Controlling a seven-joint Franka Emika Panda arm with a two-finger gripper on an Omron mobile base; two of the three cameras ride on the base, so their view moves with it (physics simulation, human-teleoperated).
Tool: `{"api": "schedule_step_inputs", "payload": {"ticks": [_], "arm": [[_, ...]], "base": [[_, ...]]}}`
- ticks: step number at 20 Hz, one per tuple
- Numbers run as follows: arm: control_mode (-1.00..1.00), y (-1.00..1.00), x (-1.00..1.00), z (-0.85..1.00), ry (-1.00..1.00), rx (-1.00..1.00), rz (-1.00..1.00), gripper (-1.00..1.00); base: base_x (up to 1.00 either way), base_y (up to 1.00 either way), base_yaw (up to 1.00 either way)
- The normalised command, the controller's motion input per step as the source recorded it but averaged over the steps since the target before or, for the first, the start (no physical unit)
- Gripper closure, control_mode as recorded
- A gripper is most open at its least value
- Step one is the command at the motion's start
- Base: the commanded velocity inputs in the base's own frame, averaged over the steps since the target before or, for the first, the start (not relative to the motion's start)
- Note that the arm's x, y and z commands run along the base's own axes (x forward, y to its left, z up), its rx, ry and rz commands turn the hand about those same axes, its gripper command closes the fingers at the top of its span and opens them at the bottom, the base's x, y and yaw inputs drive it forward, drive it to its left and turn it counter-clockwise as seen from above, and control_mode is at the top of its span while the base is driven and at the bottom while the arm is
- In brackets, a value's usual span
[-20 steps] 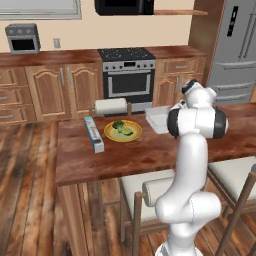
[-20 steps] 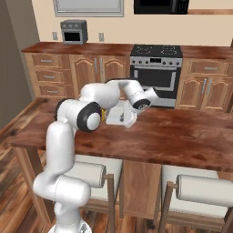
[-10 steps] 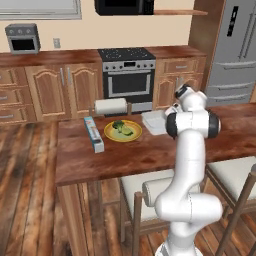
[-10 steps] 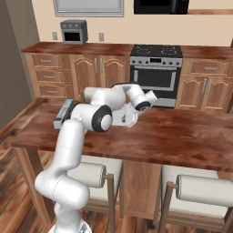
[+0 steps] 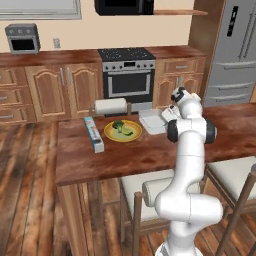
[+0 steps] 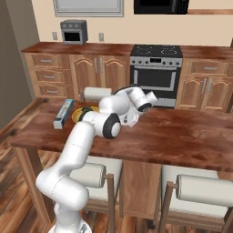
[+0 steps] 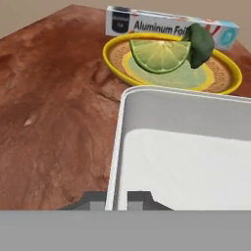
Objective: Retrieve the tupperware and aluminum foil from the cabinet and place them on the dining counter near the plate with lemon wedge and broccoli to prepare for storing leftovers.
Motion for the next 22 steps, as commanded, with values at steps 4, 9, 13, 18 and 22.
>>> {"api": "schedule_step_inputs", "payload": {"ticks": [4,9,13,18,22], "arm": [[-1.00,0.00,0.50,-0.37,0.07,0.00,0.00,1.00],[-1.00,0.00,-0.08,-0.14,0.03,-0.02,0.05,-1.00],[-1.00,0.00,-0.99,-0.31,-0.08,-0.08,0.05,-1.00],[-1.00,0.00,-1.00,-0.02,-0.41,-0.08,0.00,-1.00],[-1.00,0.13,-1.00,0.43,-0.54,-0.07,0.00,-1.00]], "base": [[0.00,0.00,0.00],[0.00,0.00,0.00],[0.00,0.00,0.00],[0.00,0.00,0.00],[0.00,0.00,0.00]]}}
